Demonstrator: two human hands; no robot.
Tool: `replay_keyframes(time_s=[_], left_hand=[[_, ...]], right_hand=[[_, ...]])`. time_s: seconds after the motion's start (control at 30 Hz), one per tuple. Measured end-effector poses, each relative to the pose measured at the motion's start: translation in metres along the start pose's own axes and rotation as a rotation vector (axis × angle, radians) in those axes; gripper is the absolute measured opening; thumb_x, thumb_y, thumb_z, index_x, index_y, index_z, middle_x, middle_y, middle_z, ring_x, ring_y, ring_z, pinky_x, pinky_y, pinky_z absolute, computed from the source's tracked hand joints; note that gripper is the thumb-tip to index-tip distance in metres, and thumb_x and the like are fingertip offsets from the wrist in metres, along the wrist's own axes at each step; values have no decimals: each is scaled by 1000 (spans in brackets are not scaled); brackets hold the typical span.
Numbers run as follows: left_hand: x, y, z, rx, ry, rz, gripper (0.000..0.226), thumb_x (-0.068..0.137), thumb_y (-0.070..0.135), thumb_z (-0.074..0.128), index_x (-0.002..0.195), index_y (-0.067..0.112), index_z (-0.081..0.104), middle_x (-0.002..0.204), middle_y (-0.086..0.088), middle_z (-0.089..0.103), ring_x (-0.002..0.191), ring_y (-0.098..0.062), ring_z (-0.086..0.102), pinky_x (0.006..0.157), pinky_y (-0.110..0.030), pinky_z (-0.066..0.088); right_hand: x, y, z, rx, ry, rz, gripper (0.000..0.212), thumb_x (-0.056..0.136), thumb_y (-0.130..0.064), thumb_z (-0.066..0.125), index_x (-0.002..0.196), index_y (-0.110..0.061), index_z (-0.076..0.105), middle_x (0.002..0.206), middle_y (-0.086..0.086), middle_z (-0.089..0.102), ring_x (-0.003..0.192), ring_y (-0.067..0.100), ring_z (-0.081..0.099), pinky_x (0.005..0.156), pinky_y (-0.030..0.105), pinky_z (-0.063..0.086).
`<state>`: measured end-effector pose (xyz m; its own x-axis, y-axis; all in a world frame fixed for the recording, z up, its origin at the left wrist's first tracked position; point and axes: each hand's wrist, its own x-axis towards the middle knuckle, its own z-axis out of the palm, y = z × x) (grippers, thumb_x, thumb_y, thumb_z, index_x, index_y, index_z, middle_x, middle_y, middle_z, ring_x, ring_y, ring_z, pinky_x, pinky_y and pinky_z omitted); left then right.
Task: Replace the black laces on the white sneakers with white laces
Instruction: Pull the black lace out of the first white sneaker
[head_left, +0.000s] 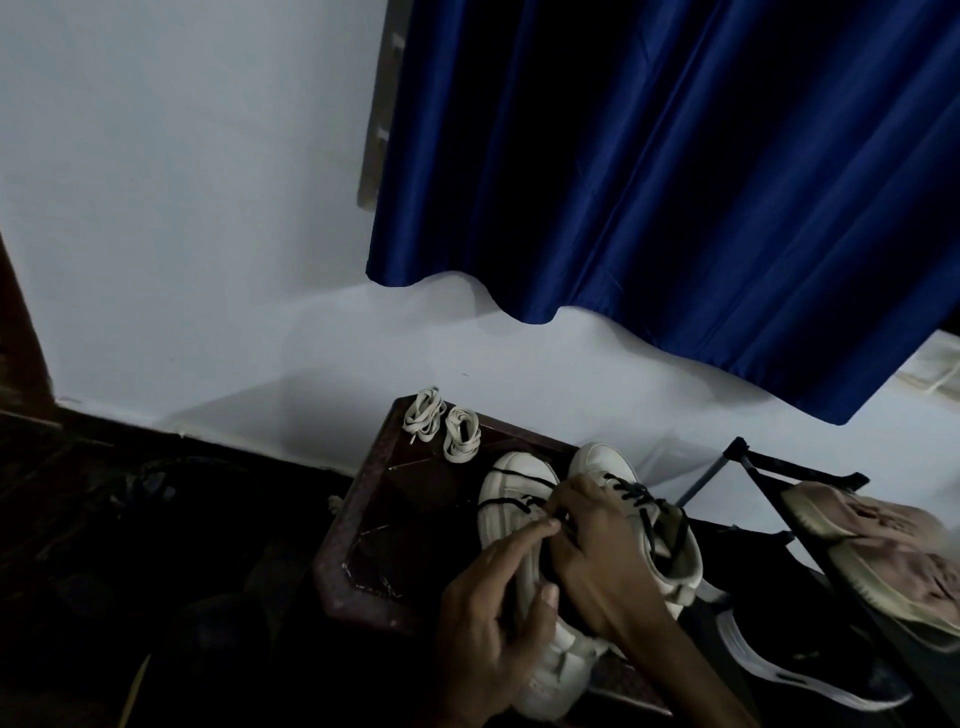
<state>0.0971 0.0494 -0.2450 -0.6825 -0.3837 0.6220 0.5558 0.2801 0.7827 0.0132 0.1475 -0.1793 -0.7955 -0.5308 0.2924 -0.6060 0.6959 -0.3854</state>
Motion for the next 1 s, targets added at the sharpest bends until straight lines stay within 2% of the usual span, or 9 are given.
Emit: replay_keyframes(time_s=[0.17, 0.3, 0.47, 0.53, 0.63, 0.77, 0.83, 0.9, 1.0], left_hand=[[-5, 2, -1, -13, 17, -106, 51, 87, 39, 59, 136, 26, 51, 127, 12, 64, 115, -7, 62, 92, -22, 49], [-3, 4, 0, -39, -14, -154, 45, 90, 39, 57, 130, 20, 60, 126, 16, 64, 120, -4, 59, 95, -22, 48], [7, 7, -2, -162, 4, -341, 32, 83, 48, 63, 110, 32, 69, 80, 9, 71, 78, -4, 67, 71, -16, 48], [11, 5, -3, -184, 5, -371, 32, 78, 49, 67, 104, 30, 69, 79, 4, 71, 75, -8, 67, 67, -18, 48], [18, 1, -7, -109, -25, -380, 37, 70, 49, 73, 97, 26, 61, 74, 1, 66, 69, -15, 63, 66, -28, 50], [27, -4, -14, 88, -140, -295, 26, 67, 41, 69, 82, 24, 56, 65, 10, 54, 60, -11, 54, 60, -24, 45], [26, -3, -14, 113, -165, -286, 25, 69, 41, 67, 83, 25, 55, 65, 9, 56, 58, -10, 55, 57, -22, 45], [23, -2, -13, 36, -154, -307, 24, 73, 43, 65, 88, 27, 56, 72, 6, 61, 63, -11, 60, 61, -19, 47], [20, -5, -14, -61, -171, -305, 31, 77, 45, 64, 103, 29, 58, 85, -3, 67, 72, -15, 64, 65, -22, 50]], right_hand=[[-4, 0, 0, 104, 124, 20, 27, 81, -32, 36, 65, -14, 50, 76, -7, 48, 77, 9, 50, 71, 29, 38], [-6, -1, -2, 114, 123, 63, 28, 84, -31, 38, 67, -16, 53, 79, -8, 50, 81, 7, 50, 76, 30, 40], [-6, 3, 2, -74, 51, 71, 42, 90, -43, 23, 83, -20, 57, 97, -9, 51, 93, 15, 43, 82, 27, 28], [-5, 3, 3, -76, 22, 68, 38, 93, -42, 25, 91, -21, 58, 104, -9, 49, 96, 14, 38, 82, 23, 24], [-1, 1, 2, -62, 4, -21, 40, 95, -42, 24, 98, -20, 58, 108, -9, 46, 97, 10, 34, 86, 22, 27], [-2, 2, -5, 99, 120, 42, 27, 90, -36, 34, 81, -21, 55, 100, -14, 46, 97, 13, 41, 84, 25, 33], [-5, 0, -6, 178, 214, 72, 22, 86, -35, 40, 69, -24, 48, 91, -14, 45, 93, 12, 45, 78, 26, 36], [-6, -2, -6, 227, 261, 92, 28, 89, -38, 46, 64, -25, 45, 87, -13, 46, 91, 11, 48, 76, 26, 39], [-3, 3, -7, 40, 231, 51, 32, 92, -45, 51, 71, -23, 57, 97, -11, 50, 91, 13, 48, 79, 25, 39]])
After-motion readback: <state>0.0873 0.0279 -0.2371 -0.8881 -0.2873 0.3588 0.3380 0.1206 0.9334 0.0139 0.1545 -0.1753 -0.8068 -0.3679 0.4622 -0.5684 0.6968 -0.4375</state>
